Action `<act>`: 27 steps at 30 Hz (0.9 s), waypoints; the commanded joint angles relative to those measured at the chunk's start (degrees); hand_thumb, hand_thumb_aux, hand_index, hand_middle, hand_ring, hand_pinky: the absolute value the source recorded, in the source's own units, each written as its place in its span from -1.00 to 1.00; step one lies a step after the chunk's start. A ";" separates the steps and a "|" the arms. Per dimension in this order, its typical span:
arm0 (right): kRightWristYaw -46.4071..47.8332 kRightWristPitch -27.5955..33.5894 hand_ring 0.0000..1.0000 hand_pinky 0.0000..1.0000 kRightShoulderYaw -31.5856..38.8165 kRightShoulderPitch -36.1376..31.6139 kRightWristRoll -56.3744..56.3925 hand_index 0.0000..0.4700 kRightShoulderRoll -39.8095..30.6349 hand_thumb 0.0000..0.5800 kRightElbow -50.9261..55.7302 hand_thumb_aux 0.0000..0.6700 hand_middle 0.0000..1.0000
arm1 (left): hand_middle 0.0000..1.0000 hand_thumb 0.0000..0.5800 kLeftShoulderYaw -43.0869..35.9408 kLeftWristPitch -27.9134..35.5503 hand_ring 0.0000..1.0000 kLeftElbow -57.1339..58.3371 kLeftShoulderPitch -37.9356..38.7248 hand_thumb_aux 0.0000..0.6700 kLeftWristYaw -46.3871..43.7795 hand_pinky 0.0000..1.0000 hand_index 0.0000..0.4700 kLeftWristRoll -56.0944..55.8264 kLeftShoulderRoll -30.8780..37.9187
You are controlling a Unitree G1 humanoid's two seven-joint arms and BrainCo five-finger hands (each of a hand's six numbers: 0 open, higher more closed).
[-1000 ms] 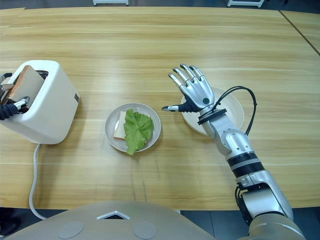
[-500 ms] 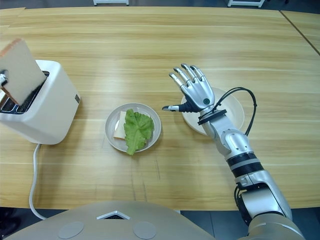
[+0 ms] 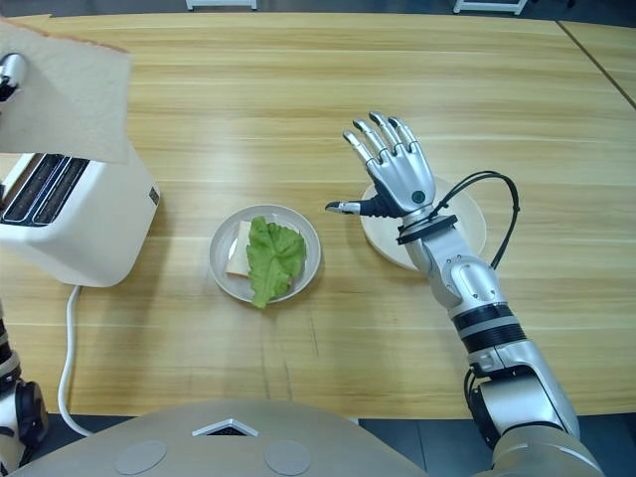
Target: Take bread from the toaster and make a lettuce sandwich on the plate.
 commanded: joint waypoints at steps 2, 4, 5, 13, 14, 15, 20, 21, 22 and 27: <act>-2.41 1.39 -1.00 -1.00 -3.90 0.75 0.49 -1.00 -1.13 -1.00 -2.14 -1.00 -1.00 | -1.00 1.00 -13.70 2.39 -1.00 1.78 -2.80 1.00 -5.25 -1.00 1.00 0.70 -4.79; -3.06 1.53 -1.00 -1.00 -4.95 0.99 0.62 -1.00 -1.64 -1.00 -1.84 -1.00 -1.00 | -1.00 1.00 -17.69 2.27 -1.00 5.54 -3.19 1.00 -4.96 -1.00 1.00 2.29 -7.50; -3.27 1.49 -1.00 -1.00 -5.18 1.15 0.58 -1.00 -1.72 -1.00 -1.71 -1.00 -1.00 | -1.00 1.00 -19.46 2.24 -1.00 8.04 -3.08 1.00 -4.67 -1.00 1.00 2.76 -9.15; -2.61 0.41 -1.00 -1.00 -3.34 1.68 -0.19 -1.00 -0.59 -1.00 -1.95 -1.00 -1.00 | -1.00 1.00 -31.37 -0.54 -1.00 16.88 3.19 1.00 -11.58 -1.00 1.00 6.71 -10.93; -2.67 0.47 -1.00 -1.00 -3.37 1.79 -0.11 -1.00 -0.52 -1.00 -2.05 -1.00 -1.00 | -1.00 1.00 -32.36 -1.18 -1.00 17.12 3.06 1.00 -13.40 -1.00 1.00 7.39 -9.93; -2.77 0.46 -1.00 -1.00 -3.34 1.81 -0.06 -1.00 -0.46 -1.00 -2.03 -1.00 -1.00 | -1.00 1.00 -33.08 -1.71 -1.00 17.37 2.75 1.00 -14.81 -1.00 1.00 8.07 -9.14; -3.05 0.29 -1.00 -1.00 -3.12 1.71 -0.02 -1.00 -0.12 -1.00 -1.79 -1.00 -1.00 | -1.00 1.00 -34.76 -3.14 -1.00 19.53 0.57 1.00 -17.24 -1.00 1.00 10.42 -8.72; -3.08 0.20 -1.00 -1.00 -3.11 1.70 0.00 -1.00 -0.11 -1.00 -1.79 -1.00 -1.00 | -1.00 1.00 -34.99 -3.41 -1.00 20.38 0.30 1.00 -17.05 -1.00 1.00 10.92 -9.06; -3.09 0.09 -1.00 -1.00 -3.11 1.70 0.04 -1.00 -0.11 -1.00 -1.80 -1.00 -1.00 | -1.00 1.00 -35.14 -3.65 -1.00 21.53 -0.02 1.00 -16.38 -1.00 1.00 11.60 -9.57; -3.20 -0.27 -1.00 -1.00 -3.03 1.69 0.02 -1.00 -0.03 -1.00 -1.64 -1.00 -1.00 | -1.00 1.00 -34.53 -4.41 -1.00 25.82 -1.85 1.00 -14.38 -1.00 1.00 12.78 -11.87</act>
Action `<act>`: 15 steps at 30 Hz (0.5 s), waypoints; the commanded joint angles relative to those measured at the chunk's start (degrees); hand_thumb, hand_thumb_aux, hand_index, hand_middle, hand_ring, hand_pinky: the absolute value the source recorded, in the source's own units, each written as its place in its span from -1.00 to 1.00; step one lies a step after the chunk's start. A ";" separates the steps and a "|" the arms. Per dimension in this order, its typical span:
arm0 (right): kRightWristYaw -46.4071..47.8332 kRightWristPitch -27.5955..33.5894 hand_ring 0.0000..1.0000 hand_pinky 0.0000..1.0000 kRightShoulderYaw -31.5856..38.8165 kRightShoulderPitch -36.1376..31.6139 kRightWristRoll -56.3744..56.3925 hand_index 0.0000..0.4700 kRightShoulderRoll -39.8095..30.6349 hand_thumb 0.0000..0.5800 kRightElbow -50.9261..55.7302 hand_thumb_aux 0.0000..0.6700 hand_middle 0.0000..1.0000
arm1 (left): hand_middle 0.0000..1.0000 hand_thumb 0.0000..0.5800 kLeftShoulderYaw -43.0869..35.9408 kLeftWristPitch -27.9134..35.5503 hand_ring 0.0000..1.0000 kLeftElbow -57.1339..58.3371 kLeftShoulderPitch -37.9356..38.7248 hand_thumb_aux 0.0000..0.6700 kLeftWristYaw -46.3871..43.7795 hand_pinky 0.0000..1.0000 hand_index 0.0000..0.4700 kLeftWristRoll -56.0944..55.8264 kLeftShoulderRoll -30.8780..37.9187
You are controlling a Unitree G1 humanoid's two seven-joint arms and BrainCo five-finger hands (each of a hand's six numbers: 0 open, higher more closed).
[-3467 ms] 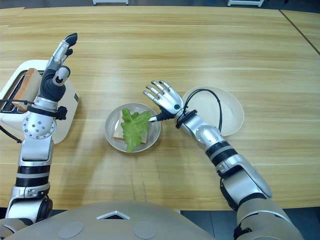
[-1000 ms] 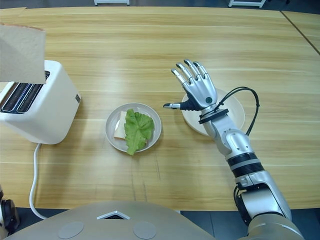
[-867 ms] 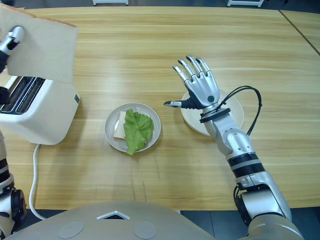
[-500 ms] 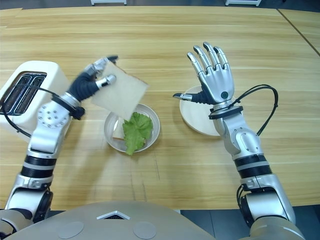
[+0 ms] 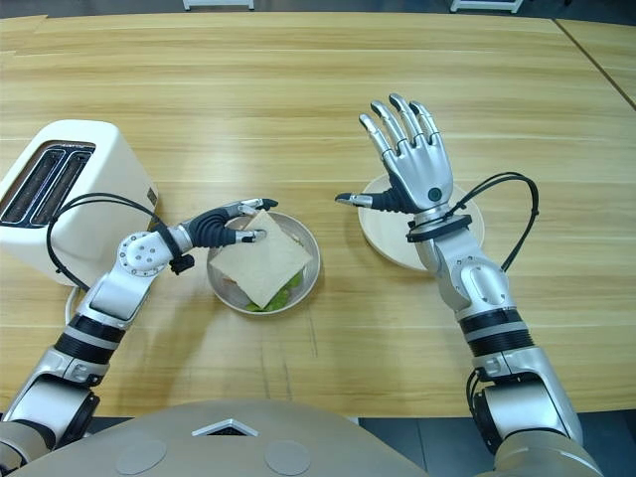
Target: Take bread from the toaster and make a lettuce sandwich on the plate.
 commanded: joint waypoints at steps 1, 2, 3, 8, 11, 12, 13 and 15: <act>0.04 -0.55 -1.00 -1.00 0.39 0.14 0.04 -1.00 0.24 -1.00 0.46 -1.00 -1.00 | -1.00 1.00 0.20 -0.42 -1.00 2.27 -2.15 1.00 0.77 -1.00 1.00 1.01 -1.01; -0.11 -0.61 -1.00 -1.00 0.38 0.19 0.04 -1.00 0.25 -1.00 0.64 -1.00 -1.00 | -1.00 1.00 0.24 -0.56 -1.00 2.40 -2.71 1.00 0.58 -1.00 1.00 1.05 -1.04; -0.22 -0.64 -1.00 -1.00 0.39 0.24 0.03 -1.00 0.27 -1.00 0.75 -1.00 -1.00 | -1.00 1.00 0.24 -0.67 -1.00 2.64 -3.37 1.00 0.53 -1.00 1.00 1.32 -1.08; -0.64 -1.01 -1.00 -1.00 0.78 -0.05 -0.11 -1.00 0.72 -1.00 1.27 -1.00 -1.00 | -1.00 1.00 0.34 -0.84 -1.00 5.60 -5.45 1.00 0.72 -1.00 1.00 1.97 -1.84; -0.79 -1.17 -1.00 -1.00 0.88 -0.12 -0.15 -1.00 0.76 -1.00 1.67 -1.00 -1.00 | -1.00 1.00 2.03 1.15 -1.00 5.06 -5.16 1.00 -1.45 -1.00 1.00 -2.16 -3.30; -0.81 -1.17 -1.00 -1.00 0.86 -0.09 -0.16 -1.00 0.72 -1.00 1.73 -1.00 -1.00 | -1.00 1.00 2.56 1.81 -1.00 4.92 -5.18 1.00 -2.02 -1.00 1.00 -3.43 -3.59; -0.86 -1.14 -1.00 -1.00 0.82 -0.04 -0.16 -1.00 0.70 -1.00 1.75 -1.00 -1.00 | -1.00 1.00 3.28 2.64 -1.00 5.02 -5.28 1.00 -2.51 -1.00 1.00 -4.89 -3.96; -0.93 -1.10 -1.00 -1.00 0.81 -0.01 -0.16 -1.00 0.70 -1.00 1.80 -1.00 -1.00 | -1.00 1.00 4.59 4.13 -1.00 5.18 -5.46 1.00 -3.17 -1.00 1.00 -7.11 -4.56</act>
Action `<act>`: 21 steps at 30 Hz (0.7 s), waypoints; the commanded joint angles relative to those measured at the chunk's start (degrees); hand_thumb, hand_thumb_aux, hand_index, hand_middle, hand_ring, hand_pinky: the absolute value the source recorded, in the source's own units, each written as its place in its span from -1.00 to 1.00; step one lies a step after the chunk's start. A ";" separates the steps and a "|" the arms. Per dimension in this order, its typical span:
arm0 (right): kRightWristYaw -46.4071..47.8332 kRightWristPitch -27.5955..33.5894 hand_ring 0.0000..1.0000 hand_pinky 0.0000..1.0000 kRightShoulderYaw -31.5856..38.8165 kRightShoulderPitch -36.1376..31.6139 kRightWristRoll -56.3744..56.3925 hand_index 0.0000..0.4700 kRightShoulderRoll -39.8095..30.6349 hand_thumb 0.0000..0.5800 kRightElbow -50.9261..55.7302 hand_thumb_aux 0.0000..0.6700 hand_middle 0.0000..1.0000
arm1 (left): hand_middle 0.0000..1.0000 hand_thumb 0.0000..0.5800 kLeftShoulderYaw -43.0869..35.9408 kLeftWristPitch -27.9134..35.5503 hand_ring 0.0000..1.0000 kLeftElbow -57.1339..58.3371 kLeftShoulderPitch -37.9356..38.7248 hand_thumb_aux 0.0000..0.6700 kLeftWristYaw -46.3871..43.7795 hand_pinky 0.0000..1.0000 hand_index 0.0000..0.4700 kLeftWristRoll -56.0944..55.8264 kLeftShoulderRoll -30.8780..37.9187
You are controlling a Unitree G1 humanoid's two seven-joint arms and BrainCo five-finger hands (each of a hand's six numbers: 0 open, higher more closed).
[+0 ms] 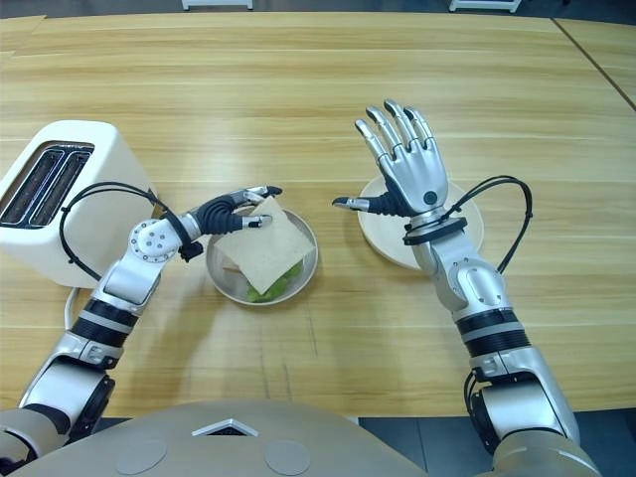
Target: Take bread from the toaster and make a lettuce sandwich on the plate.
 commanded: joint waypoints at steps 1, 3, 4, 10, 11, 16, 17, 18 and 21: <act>-0.15 -0.07 -1.00 -1.00 0.21 -0.05 -0.14 -1.00 0.11 -1.00 0.53 -1.00 -1.00 | -1.00 1.00 2.82 3.34 -1.00 0.09 -0.72 1.00 -1.54 -1.00 1.00 -4.38 -1.07; -0.15 -0.08 -1.00 -1.00 0.22 -0.03 -0.10 -1.00 0.11 -1.00 0.59 -1.00 -1.00 | -1.00 1.00 3.78 4.75 -1.00 -0.51 -0.50 1.00 -2.02 -1.00 1.00 -6.20 -1.56; -0.13 -0.08 -1.00 -1.00 0.19 0.02 -0.07 -1.00 0.09 -1.00 0.58 -1.00 -1.00 | -1.00 1.00 4.18 5.38 -1.00 -0.83 -0.36 1.00 -2.05 -1.00 1.00 -6.91 -1.75; -0.05 -0.20 -1.00 -1.00 0.19 0.13 0.00 -1.00 0.00 -1.00 0.59 -1.00 -1.00 | -1.00 1.00 5.14 5.51 -1.00 0.84 -0.79 1.00 0.77 -1.00 1.00 -5.48 -2.09; -0.02 -0.22 -1.00 -1.00 0.22 0.12 -0.01 -1.00 0.00 -1.00 0.59 -1.00 -1.00 | -1.00 1.00 4.92 5.17 -1.00 1.28 -0.81 1.00 1.19 -1.00 1.00 -4.91 -2.01; 0.18 -0.44 -1.00 -1.00 0.29 0.15 0.05 -1.00 -0.05 -1.00 0.50 -1.00 -1.00 | -1.00 1.00 2.90 2.59 -1.00 4.08 -0.65 1.00 2.34 -1.00 1.00 -0.80 -1.28; 0.36 -0.74 -1.00 -1.00 0.44 0.11 0.12 -1.00 -0.10 -1.00 0.56 -1.00 -1.00 | -1.00 1.00 2.47 2.01 -1.00 4.64 -0.58 1.00 2.24 -1.00 1.00 -0.08 -1.12; 0.48 -0.97 -1.00 -1.00 0.66 0.12 0.07 -1.00 -0.09 -1.00 0.60 -1.00 -1.00 | -1.00 1.00 2.27 1.61 -1.00 5.24 -0.56 1.00 2.10 -1.00 1.00 0.21 -1.14; 0.56 -1.33 -1.00 -1.00 1.00 0.16 -0.05 -1.00 -0.02 -1.00 0.62 -1.00 -1.00 | -1.00 1.00 1.79 0.31 -1.00 7.12 -0.83 1.00 2.46 -1.00 1.00 1.48 -1.10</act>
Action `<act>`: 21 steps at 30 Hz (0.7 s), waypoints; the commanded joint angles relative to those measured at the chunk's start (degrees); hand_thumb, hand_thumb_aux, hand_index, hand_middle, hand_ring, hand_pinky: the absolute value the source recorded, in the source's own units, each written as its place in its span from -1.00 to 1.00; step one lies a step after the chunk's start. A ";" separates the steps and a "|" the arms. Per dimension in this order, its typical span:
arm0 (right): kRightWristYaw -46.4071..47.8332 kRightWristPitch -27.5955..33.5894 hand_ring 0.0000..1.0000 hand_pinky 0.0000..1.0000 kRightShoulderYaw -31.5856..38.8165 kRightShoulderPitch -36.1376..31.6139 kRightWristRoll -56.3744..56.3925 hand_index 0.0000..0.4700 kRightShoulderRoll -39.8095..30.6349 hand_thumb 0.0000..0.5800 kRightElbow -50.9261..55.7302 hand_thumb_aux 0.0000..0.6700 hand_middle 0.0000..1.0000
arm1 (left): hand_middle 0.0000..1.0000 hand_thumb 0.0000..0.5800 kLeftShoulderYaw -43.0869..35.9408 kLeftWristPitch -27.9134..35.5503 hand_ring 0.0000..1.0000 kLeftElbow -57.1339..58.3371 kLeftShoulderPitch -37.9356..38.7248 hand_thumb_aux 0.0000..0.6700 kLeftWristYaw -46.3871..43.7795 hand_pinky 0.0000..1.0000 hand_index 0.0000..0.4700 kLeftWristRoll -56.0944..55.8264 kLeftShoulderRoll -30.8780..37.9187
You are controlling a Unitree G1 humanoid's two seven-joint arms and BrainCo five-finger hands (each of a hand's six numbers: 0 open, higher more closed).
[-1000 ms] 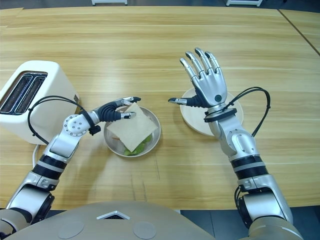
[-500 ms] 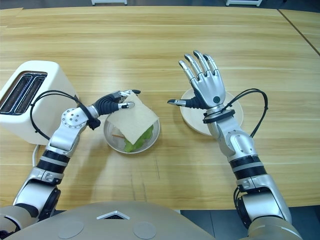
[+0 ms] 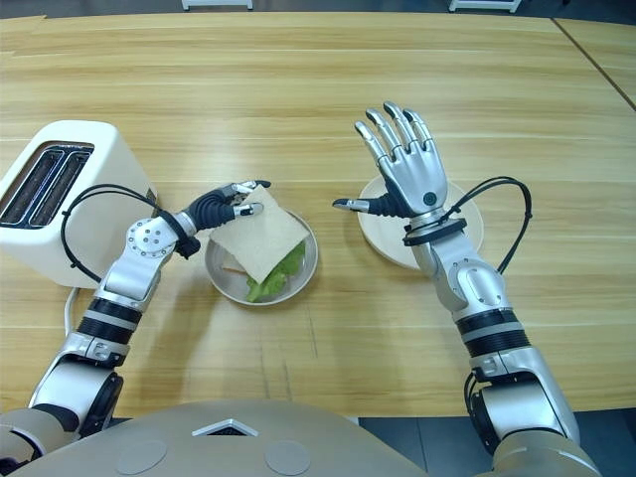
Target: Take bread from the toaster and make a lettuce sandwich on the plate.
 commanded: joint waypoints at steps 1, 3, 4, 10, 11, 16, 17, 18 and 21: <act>0.47 -0.57 -1.00 -1.00 0.53 0.15 -0.04 -1.00 -0.04 -1.00 0.17 -1.00 -1.00 | -1.00 1.00 -0.98 -1.53 -1.00 2.36 -0.74 1.00 0.30 -1.00 1.00 1.91 0.65; 0.38 -0.60 -1.00 -1.00 0.56 0.17 -0.02 -1.00 -0.12 -1.00 0.20 -1.00 -1.00 | -1.00 0.96 -1.48 -2.34 -1.00 2.70 -0.83 0.73 0.86 -1.00 0.73 3.37 0.89; 0.36 -0.61 -1.00 -1.00 0.56 0.19 -0.01 -1.00 -0.16 -1.00 0.20 -1.00 -1.00 | -1.00 0.57 -1.72 -2.70 -1.00 2.79 -0.87 0.07 1.37 -1.00 0.07 4.32 1.05; 0.30 -0.81 -1.00 -1.00 0.58 0.27 -0.01 -1.00 -0.26 -1.00 0.22 -1.00 -1.00 | -1.00 -1.00 -3.22 -5.09 -1.00 0.48 -1.45 -1.00 8.85 -1.00 -1.00 13.52 2.51; 0.30 -0.87 -1.00 -1.00 0.62 0.26 -0.03 -1.00 -0.25 -1.00 0.27 -1.00 -1.00 | -1.00 -1.00 -3.04 -5.61 -1.00 -0.25 -1.83 -1.00 11.06 -1.00 -1.00 15.50 2.74; 0.23 -1.01 -1.00 -1.00 0.75 0.23 -0.20 -1.00 -0.12 -1.00 0.39 -1.00 -1.00 | -1.00 -1.00 0.17 -7.65 -1.00 -6.05 -3.64 -1.00 24.26 -1.00 -1.00 24.39 3.91; 0.24 -1.04 -1.00 -1.00 0.81 0.23 -0.23 -1.00 -0.06 -1.00 0.30 -1.00 -1.00 | -1.00 -1.00 1.84 -8.54 -1.00 -8.72 -3.75 -1.00 27.22 -1.00 -1.00 25.36 4.18; 0.31 -1.10 -1.00 -1.00 0.86 0.25 -0.21 -1.00 -0.03 -1.00 0.15 -1.00 -1.00 | -1.00 -1.00 3.63 -9.11 -1.00 -12.21 -3.37 -1.00 28.90 -1.00 -1.00 25.35 4.26; 2.08 -3.49 -1.00 -1.00 0.94 0.63 2.16 -1.00 -0.05 -1.00 -1.13 -1.00 -1.00 | -1.00 -1.00 9.21 -9.93 -1.00 -27.07 0.28 -1.00 27.59 -1.00 -1.00 20.06 4.69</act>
